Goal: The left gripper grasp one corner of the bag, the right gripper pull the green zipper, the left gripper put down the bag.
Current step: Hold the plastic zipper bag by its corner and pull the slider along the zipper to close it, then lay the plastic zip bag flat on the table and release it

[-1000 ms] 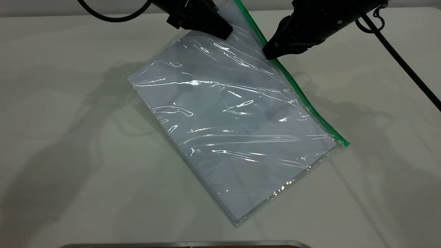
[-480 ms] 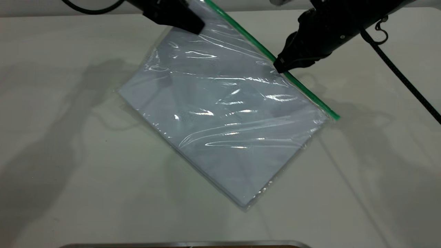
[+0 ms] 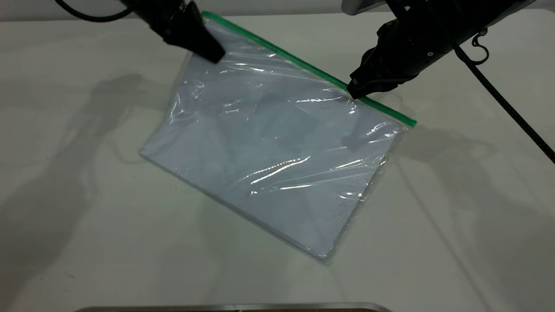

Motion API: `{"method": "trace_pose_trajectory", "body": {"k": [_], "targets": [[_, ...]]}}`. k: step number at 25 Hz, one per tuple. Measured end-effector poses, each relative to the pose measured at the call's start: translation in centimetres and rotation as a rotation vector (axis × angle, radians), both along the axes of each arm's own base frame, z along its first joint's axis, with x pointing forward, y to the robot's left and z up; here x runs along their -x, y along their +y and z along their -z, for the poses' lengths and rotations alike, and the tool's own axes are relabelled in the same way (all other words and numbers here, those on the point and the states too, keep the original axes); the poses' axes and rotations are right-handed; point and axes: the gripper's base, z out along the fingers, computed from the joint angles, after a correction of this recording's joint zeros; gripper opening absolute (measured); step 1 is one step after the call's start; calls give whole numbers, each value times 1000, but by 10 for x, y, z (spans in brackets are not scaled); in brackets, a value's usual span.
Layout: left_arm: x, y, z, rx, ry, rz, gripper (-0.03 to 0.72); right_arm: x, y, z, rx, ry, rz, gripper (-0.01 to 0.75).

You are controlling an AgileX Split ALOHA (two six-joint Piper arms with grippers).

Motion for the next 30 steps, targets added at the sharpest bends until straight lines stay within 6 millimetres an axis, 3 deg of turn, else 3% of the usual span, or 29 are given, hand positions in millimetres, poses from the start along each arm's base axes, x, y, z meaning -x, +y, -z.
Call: {"method": "trace_pose_trajectory", "body": {"k": [11, 20, 30], "targets": [[1, 9, 6, -124, 45, -33, 64, 1, -7, 3, 2, 14, 21, 37], [1, 10, 6, -133, 53, -41, 64, 11, -47, 17, 13, 88, 125, 38], [2, 13, 8, -172, 49, -25, 106, 9, -62, 19, 23, 90, 176, 83]]}}
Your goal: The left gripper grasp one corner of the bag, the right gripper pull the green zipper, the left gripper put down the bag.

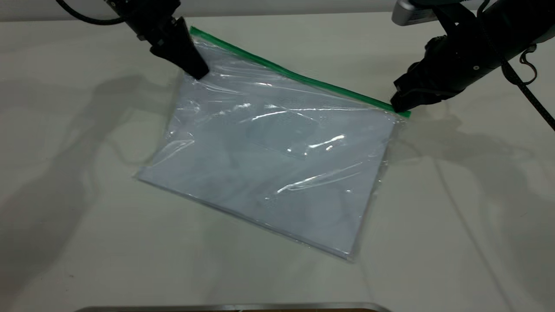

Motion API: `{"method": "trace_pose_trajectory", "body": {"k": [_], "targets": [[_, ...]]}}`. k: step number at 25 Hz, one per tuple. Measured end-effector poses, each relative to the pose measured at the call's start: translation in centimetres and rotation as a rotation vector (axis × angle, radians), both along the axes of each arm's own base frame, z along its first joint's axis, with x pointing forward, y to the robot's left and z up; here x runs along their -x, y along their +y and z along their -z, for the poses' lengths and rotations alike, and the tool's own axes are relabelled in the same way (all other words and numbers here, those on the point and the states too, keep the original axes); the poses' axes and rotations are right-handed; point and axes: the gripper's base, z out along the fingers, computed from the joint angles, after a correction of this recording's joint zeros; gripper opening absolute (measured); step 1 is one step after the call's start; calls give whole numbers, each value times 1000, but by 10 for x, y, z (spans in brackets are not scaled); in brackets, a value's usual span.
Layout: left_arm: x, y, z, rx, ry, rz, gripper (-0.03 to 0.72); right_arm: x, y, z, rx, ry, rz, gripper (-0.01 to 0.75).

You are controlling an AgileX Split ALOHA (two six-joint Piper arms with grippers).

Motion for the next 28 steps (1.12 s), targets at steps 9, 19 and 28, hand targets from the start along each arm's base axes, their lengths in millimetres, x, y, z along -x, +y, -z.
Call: {"method": "trace_pose_trajectory", "body": {"k": [9, 19, 28], "targets": [[-3, 7, -1, 12, 6, -42, 377, -3, -15, 4, 57, -12, 57, 368], [-29, 10, -49, -68, 30, -302, 447, -11, -7, -56, -41, -123, 41, 466], [-56, 24, -149, -132, -153, -701, 448, 12, 11, -175, -269, -226, -79, 467]]}}
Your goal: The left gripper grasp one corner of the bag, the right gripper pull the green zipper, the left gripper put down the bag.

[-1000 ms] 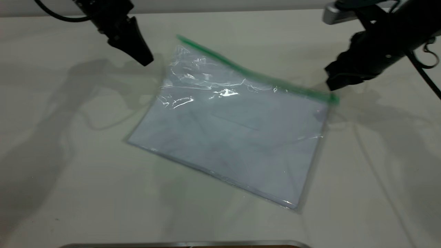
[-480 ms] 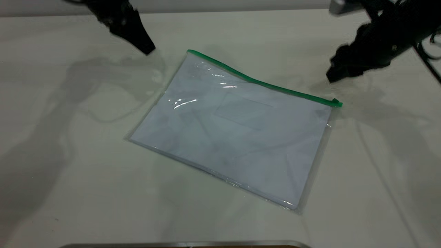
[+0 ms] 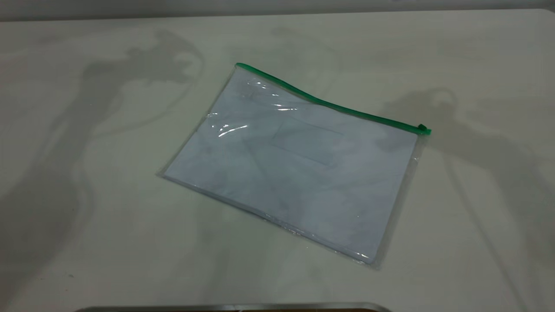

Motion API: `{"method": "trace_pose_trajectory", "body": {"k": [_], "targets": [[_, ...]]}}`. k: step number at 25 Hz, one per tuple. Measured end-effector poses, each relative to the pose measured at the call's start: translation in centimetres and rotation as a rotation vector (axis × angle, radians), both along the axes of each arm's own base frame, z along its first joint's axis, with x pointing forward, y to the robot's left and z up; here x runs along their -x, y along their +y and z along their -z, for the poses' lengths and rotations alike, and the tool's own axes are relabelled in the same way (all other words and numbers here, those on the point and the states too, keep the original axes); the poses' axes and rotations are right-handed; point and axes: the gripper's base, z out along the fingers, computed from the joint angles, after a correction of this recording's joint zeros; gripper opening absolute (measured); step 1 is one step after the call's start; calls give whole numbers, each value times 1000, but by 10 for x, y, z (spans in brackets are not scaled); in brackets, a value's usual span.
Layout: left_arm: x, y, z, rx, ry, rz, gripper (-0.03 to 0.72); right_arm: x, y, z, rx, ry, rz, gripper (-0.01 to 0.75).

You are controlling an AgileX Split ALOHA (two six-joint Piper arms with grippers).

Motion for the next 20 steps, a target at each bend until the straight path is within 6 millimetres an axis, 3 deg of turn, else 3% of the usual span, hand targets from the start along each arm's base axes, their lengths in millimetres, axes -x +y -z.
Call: {"method": "trace_pose_trajectory", "body": {"k": [5, 12, 15, 20], "targets": [[10, 12, -66, -21, -100, -199, 448, 36, -5, -78, 18, -89, -4, 467], [42, 18, -152, 45, -229, -327, 448, 113, -18, -168, 32, -194, 55, 467], [59, 21, -176, 46, -253, -333, 448, 150, -23, -196, 22, -243, 80, 467], [89, 25, -191, 9, -213, -327, 448, 203, -27, -220, -5, -250, 73, 467]]}}
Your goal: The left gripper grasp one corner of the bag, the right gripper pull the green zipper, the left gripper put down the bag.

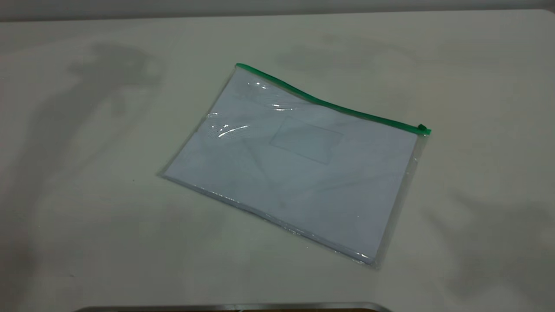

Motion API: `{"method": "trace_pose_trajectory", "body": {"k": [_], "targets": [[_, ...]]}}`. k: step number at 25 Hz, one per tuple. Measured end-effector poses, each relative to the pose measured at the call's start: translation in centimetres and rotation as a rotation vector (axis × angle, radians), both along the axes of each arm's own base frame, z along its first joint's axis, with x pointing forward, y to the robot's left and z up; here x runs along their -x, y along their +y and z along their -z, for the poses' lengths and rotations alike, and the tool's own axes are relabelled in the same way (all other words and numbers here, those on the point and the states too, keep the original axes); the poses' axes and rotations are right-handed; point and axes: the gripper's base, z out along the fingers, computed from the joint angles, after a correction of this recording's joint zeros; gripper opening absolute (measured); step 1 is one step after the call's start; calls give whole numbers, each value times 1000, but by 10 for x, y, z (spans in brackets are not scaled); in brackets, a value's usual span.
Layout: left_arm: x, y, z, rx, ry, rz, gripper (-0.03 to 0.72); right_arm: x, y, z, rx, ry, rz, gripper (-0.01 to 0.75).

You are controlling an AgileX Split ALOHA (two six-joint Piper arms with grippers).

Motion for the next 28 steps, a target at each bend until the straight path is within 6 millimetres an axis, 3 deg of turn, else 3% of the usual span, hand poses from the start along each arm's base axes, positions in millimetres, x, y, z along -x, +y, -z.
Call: {"method": "trace_pose_trajectory", "body": {"k": [5, 8, 13, 17, 22, 28], "targets": [[39, 8, -11, -44, 47, -13, 448, 37, -4, -9, 9, 0, -3, 467], [72, 12, -24, -41, 56, -34, 448, 58, -6, -10, 30, 18, -15, 467], [144, 19, -52, -1, 24, -79, 448, 98, -9, -11, 55, 44, -55, 467], [205, 25, -57, 15, 6, -95, 448, 133, -13, -8, 45, -47, -52, 467], [277, 33, -46, 20, -19, -97, 448, 173, -17, 19, 25, -111, -41, 468], [349, 40, -17, 25, -59, -97, 448, 197, -22, 58, 33, -137, -10, 468]]}}
